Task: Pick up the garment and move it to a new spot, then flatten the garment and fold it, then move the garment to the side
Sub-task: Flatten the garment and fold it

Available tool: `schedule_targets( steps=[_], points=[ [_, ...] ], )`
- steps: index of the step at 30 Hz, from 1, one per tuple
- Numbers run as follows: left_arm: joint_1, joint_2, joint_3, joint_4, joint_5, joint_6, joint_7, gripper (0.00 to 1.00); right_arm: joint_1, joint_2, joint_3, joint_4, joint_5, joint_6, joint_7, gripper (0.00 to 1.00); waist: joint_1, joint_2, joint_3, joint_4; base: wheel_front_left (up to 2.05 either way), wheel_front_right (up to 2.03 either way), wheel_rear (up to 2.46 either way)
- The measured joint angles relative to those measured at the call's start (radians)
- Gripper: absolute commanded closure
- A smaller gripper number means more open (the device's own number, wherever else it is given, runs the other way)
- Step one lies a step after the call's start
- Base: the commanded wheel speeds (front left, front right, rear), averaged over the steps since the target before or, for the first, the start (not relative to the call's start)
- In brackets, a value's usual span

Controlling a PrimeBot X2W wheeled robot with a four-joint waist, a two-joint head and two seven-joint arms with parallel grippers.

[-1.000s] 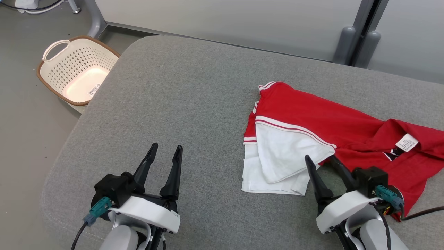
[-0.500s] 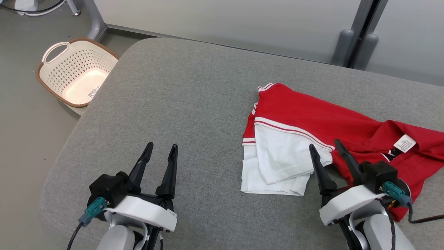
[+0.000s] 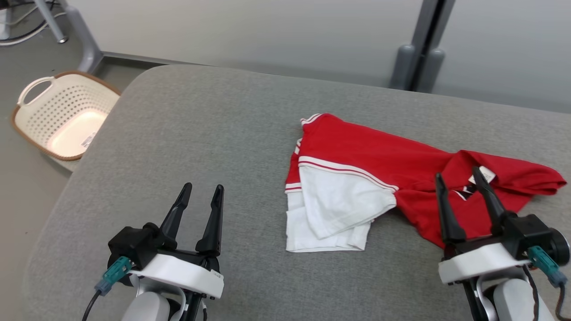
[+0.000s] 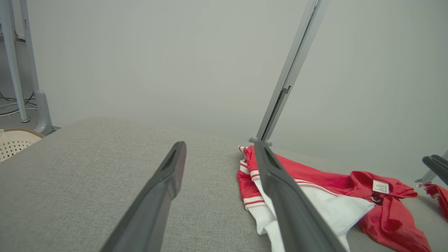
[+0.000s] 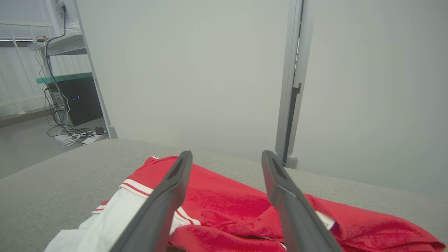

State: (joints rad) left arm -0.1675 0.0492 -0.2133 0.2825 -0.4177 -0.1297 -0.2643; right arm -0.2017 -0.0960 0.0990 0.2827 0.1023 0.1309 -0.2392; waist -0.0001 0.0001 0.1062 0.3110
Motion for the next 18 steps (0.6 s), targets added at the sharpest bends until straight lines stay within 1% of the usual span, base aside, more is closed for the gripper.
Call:
schedule_targets(
  steps=[4, 8, 14, 18],
  points=[
    [0.001, 0.000, -0.008, -0.002, 0.003, 0.000, 0.000, 0.00, 0.051, 0.015, -0.057, -0.044, -0.035, 0.000, -0.008, 0.00, 0.0001, 0.0000, -0.006, -0.043, 0.00, 0.00, 0.00],
    [0.001, -0.001, -0.017, 0.001, 0.004, 0.000, 0.000, 0.00, 0.097, 0.025, -0.088, -0.072, -0.053, 0.000, -0.012, 0.00, 0.0001, 0.0000, -0.008, -0.085, 0.00, 0.00, 0.00],
    [0.001, 0.000, -0.016, 0.008, 0.006, 0.000, 0.000, 0.00, 0.132, 0.036, -0.114, -0.088, -0.055, 0.000, -0.015, 0.00, 0.0001, 0.0000, -0.006, -0.141, 0.00, 0.00, 0.00],
    [0.001, -0.001, -0.020, 0.009, 0.007, 0.000, 0.000, 0.00, 0.136, 0.041, -0.113, -0.091, -0.055, 0.000, -0.016, 0.00, 0.0000, 0.0000, -0.004, -0.163, 0.00, 0.00, 0.00]
  ],
)
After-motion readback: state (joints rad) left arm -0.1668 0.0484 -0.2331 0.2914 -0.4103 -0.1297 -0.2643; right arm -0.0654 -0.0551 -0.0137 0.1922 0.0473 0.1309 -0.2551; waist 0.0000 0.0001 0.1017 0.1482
